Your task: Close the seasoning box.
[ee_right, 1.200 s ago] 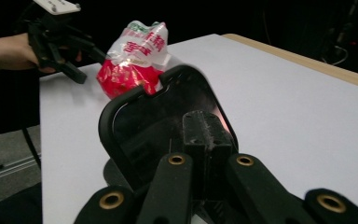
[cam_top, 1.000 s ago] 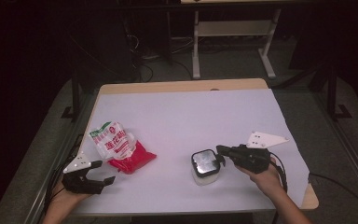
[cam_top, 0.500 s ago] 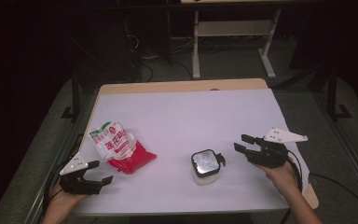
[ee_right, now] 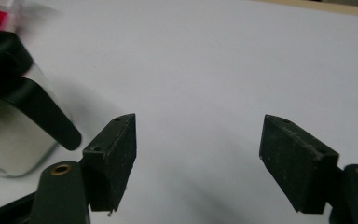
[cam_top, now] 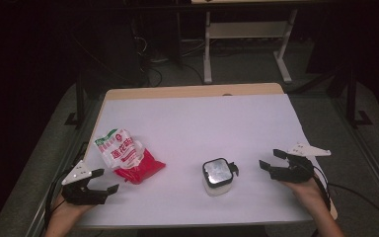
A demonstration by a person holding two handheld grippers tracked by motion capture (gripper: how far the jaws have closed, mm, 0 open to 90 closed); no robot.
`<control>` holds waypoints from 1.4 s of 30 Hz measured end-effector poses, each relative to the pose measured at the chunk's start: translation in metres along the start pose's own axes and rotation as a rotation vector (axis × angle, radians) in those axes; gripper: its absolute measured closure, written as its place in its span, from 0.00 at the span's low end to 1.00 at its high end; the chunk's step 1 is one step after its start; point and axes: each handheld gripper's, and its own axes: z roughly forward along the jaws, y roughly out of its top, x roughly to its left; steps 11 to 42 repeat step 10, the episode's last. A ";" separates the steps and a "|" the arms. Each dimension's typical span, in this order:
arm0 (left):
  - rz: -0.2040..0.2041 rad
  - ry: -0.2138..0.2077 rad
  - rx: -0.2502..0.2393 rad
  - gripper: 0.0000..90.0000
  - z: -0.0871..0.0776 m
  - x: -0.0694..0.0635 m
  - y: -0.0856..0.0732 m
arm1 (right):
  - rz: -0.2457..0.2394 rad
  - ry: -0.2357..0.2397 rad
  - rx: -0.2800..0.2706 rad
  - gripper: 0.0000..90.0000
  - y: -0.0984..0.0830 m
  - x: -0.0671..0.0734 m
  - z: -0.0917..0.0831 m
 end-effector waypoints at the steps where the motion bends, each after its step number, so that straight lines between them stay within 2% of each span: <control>1: -0.001 -0.001 -0.001 0.18 0.000 0.000 0.000 | 0.009 0.004 0.010 0.30 -0.001 -0.002 0.001; 8: 0.000 0.001 0.002 0.18 0.001 0.000 0.000 | 0.002 0.011 0.023 0.29 -0.003 -0.002 0.005; 42: -0.001 0.001 0.001 0.18 0.002 -0.001 0.000 | -0.001 0.011 0.022 0.29 -0.003 -0.001 0.005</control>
